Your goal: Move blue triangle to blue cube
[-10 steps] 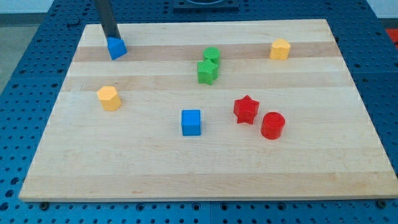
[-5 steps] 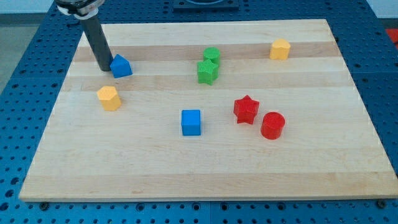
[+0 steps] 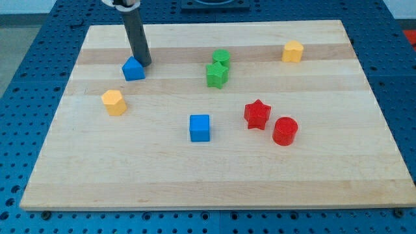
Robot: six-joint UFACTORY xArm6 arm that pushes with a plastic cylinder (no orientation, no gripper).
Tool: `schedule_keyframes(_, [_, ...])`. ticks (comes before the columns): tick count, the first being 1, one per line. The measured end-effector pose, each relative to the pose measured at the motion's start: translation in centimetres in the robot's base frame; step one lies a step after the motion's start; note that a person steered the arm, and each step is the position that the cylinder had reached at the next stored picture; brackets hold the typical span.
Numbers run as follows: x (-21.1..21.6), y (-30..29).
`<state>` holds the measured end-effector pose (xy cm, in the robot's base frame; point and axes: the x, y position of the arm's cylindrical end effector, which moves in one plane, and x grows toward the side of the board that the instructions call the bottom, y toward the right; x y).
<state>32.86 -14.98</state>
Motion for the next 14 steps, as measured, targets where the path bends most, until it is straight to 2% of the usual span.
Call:
schedule_keyframes(1, [1.0,-0.7])
schedule_keyframes(2, [-1.0,-1.9])
schedule_keyframes(4, [-0.9,-5.9])
schedule_keyframes(7, [7.5,-0.3])
schedule_keyframes(10, [5.7,-1.3])
schedule_keyframes(11, [5.7,0.0])
schedule_keyframes(14, [9.3,5.2])
